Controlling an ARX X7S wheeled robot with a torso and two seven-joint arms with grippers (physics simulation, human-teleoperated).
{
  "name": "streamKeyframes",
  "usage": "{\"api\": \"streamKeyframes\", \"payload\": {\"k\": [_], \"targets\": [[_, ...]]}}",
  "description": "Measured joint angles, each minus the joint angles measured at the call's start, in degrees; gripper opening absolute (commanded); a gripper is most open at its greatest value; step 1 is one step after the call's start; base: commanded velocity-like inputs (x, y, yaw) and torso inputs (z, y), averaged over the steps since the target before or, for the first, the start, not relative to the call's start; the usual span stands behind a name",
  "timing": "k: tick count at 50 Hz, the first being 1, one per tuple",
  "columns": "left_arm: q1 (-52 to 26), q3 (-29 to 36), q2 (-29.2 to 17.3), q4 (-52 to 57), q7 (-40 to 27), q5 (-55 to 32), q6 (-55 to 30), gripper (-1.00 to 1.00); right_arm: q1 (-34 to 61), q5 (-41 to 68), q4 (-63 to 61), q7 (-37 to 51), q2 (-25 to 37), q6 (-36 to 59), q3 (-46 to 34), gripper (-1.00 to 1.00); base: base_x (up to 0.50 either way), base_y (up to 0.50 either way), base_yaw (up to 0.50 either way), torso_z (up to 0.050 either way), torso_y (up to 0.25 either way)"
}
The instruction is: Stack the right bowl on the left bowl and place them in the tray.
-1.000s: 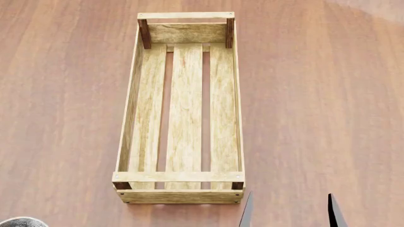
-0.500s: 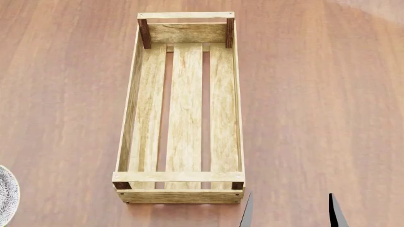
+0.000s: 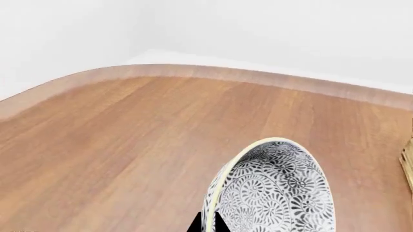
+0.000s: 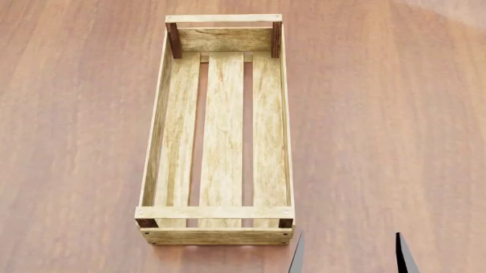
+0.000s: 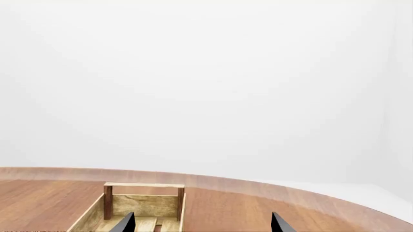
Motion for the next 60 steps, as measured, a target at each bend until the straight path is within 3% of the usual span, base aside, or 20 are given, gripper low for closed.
{"api": "streamKeyframes", "payload": {"k": [8, 20, 60], "targets": [[0.0, -5.1, -0.9, -1.9, -1.1, -3.5, -0.5, -1.00, 0.1, 0.0, 0.3, 0.0, 0.0, -0.1, -0.2, 1.00, 0.00, 0.00, 0.00, 0.000, 0.000], [-1.8, -7.6, -0.5, -7.1, -2.7, -9.3, -1.2, -1.00, 0.2, 0.0, 0.4, 0.1, 0.1, -0.1, -0.5, 1.00, 0.00, 0.00, 0.00, 0.000, 0.000], [-7.4, -5.3, 3.2, -17.2, -8.6, -17.8, -2.3, -1.00, 0.4, 0.1, 0.7, 0.6, 0.5, -0.2, -1.0, 1.00, 0.00, 0.00, 0.00, 0.000, 0.000]]}}
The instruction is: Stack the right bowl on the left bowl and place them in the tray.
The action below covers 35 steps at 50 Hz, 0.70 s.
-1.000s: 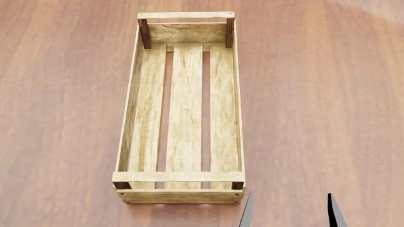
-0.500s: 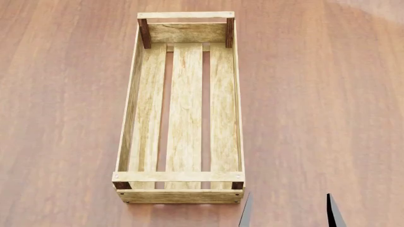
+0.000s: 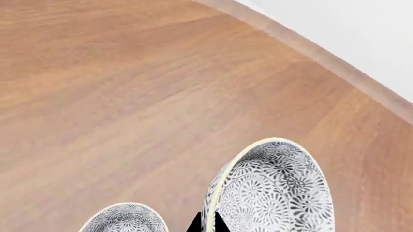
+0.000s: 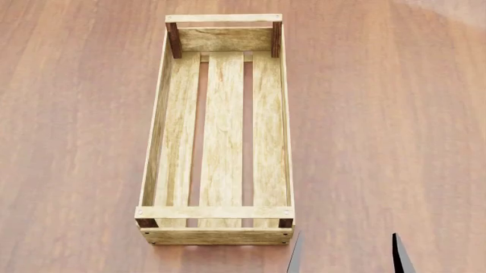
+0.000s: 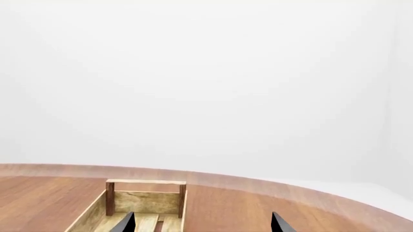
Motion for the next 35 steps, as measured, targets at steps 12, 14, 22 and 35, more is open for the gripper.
{"api": "streamKeyframes", "payload": {"k": [12, 14, 22, 35], "targets": [[-1.0, 1.3, 0.3, -1.4, -1.4, -0.1, -0.3, -1.00, 0.1, 0.1, 0.2, 0.1, 0.1, -0.1, -0.2, 1.00, 0.00, 0.00, 0.00, 0.000, 0.000], [-1.0, 1.2, 0.3, -1.7, -1.6, -0.1, -0.3, -1.00, 0.1, 0.1, 0.2, 0.1, 0.1, -0.1, -0.3, 1.00, 0.00, 0.00, 0.00, 0.000, 0.000], [-0.9, 0.6, 0.4, -2.9, -2.4, 0.3, 0.0, -1.00, 0.1, 0.2, 0.4, 0.1, 0.1, -0.1, -0.4, 1.00, 0.00, 0.00, 0.00, 0.000, 0.000], [0.1, -1.0, 0.5, -4.1, -3.5, 1.5, 0.5, -1.00, 0.2, 0.4, 0.5, 0.3, 0.2, -0.1, -0.6, 1.00, 0.00, 0.00, 0.00, 0.000, 0.001]]}}
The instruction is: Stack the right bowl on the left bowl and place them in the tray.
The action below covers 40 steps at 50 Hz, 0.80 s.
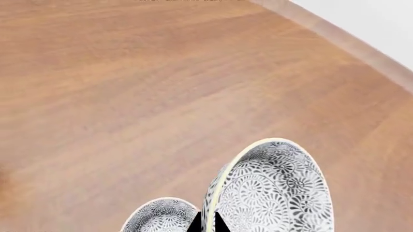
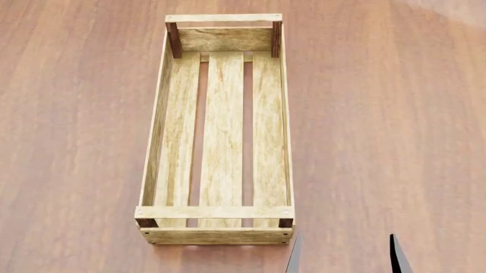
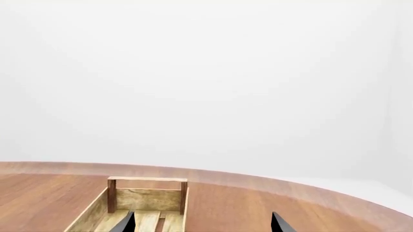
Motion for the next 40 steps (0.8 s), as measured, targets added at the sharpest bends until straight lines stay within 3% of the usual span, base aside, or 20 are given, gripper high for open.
{"api": "streamKeyframes", "payload": {"k": [40], "targets": [[0.3, 0.8, 1.7, -6.1, 1.2, 4.1, 1.7, -1.00, 0.2, 0.0, 0.2, 0.4, 0.3, 0.0, -0.5, 1.00, 0.00, 0.00, 0.00, 0.000, 0.000]]}}
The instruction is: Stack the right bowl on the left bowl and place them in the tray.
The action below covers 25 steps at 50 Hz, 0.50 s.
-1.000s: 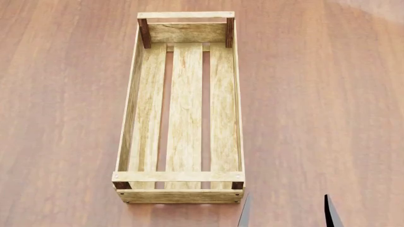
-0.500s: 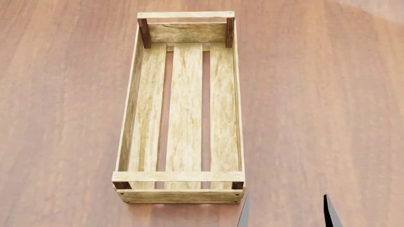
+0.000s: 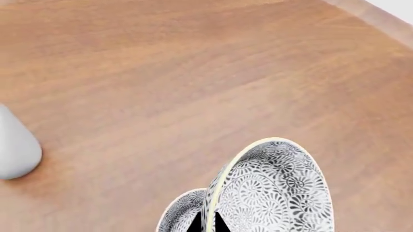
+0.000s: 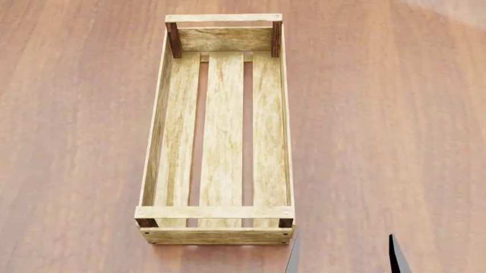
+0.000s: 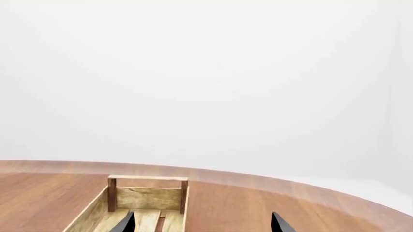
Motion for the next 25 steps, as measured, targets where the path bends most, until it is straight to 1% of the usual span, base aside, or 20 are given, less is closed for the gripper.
{"api": "streamKeyframes", "payload": {"k": [25], "targets": [[-0.5, 3.0, 1.6, -4.3, 2.0, 3.5, 1.2, -1.00, 0.1, 0.2, 0.0, 0.3, 0.3, 0.0, -0.1, 1.00, 0.00, 0.00, 0.00, 0.001, 0.000]]}}
